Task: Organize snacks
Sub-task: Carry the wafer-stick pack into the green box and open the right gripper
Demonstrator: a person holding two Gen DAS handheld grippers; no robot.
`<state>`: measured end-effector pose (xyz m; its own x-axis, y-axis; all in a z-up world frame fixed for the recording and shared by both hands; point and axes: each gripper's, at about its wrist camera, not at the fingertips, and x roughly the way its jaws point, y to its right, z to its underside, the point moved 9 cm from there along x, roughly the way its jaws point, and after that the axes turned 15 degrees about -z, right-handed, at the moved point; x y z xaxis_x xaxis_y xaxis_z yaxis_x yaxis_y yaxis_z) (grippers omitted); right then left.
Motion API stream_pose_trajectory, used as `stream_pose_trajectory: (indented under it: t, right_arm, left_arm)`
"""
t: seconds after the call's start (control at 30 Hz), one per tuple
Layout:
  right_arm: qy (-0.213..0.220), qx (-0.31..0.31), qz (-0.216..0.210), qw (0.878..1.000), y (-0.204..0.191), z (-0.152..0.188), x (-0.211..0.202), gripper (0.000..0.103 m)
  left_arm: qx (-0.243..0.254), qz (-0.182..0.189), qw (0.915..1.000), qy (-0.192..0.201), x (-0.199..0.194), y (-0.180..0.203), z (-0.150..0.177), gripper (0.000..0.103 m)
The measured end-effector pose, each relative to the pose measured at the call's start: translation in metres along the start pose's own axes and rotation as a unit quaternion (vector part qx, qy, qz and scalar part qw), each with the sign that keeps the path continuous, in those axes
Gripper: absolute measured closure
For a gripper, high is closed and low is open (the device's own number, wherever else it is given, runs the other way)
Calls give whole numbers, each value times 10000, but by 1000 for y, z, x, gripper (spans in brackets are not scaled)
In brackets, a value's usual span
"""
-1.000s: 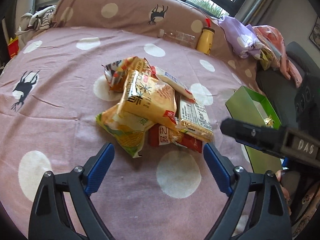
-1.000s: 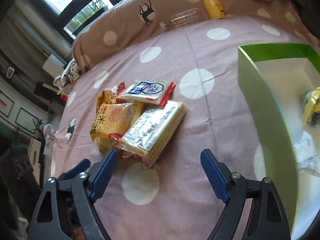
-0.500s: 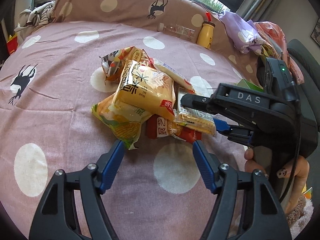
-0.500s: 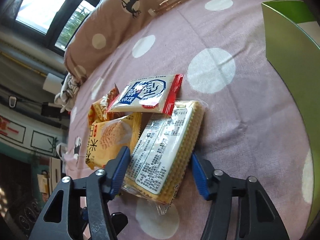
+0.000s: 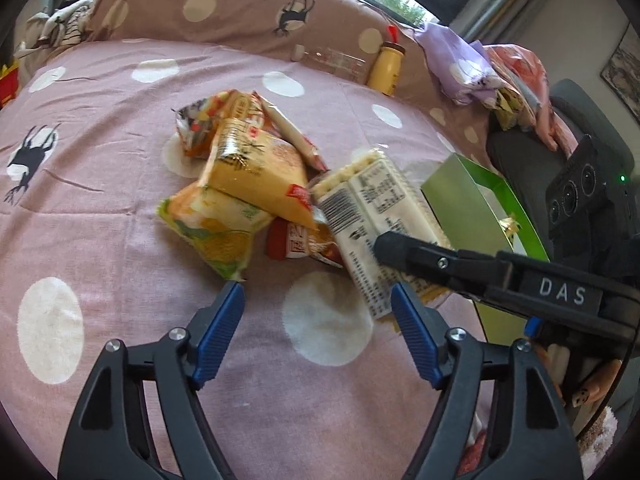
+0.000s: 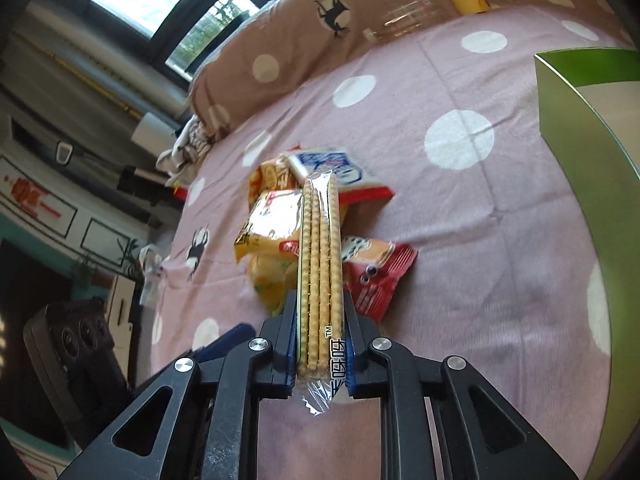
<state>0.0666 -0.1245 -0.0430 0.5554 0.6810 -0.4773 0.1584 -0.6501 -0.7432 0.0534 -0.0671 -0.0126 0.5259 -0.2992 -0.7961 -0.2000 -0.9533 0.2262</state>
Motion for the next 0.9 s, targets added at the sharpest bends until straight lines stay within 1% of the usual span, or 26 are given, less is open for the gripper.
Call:
stream_pose_trajectory:
  t: [0.03, 0.1, 0.17, 0.23, 0.4, 0.57, 0.67, 0.77, 0.83, 0.9]
  right_arm:
    - [-35, 33, 6, 10000, 3, 2, -1, 84]
    - [-57, 269, -138, 9995, 10, 3, -3, 84]
    - [10, 416, -319, 9986, 13, 1, -8, 84]
    - [117, 398, -348, 9985, 13, -2, -14, 84]
    - [238, 378, -446, 9980, 5, -1, -21, 84]
    - [656, 402, -525, 9957, -1, -10, -40, 84]
    - [940, 235, -539, 9938, -8, -17, -63, 84]
    - [1284, 47, -461, 9906, -13, -25, -92, 84]
    - [1531, -5, -360, 9876, -11, -29, -112, 84]
    - [1835, -7, -151, 9829, -3, -34, -136, 84]
  left_arm:
    - [14, 27, 10000, -25, 1, 2, 1, 25]
    - [-6, 133, 9998, -121, 5, 4, 3, 23]
    - [-113, 254, 9994, -222, 6, 4, 4, 22]
    - [-120, 402, 9988, -262, 4, 9, 3, 22]
    - [-62, 661, 9978, -72, -7, 21, -1, 13]
    - [-133, 879, 9960, 48, -16, 33, -12, 13]
    - [-1, 1022, 9945, 247, -30, 48, -19, 14]
    - [201, 1148, 9918, 516, -45, 74, -27, 14]
    - [338, 1264, 9898, 558, -49, 95, -29, 14]
    - [551, 1332, 9879, 581, -50, 120, -33, 14]
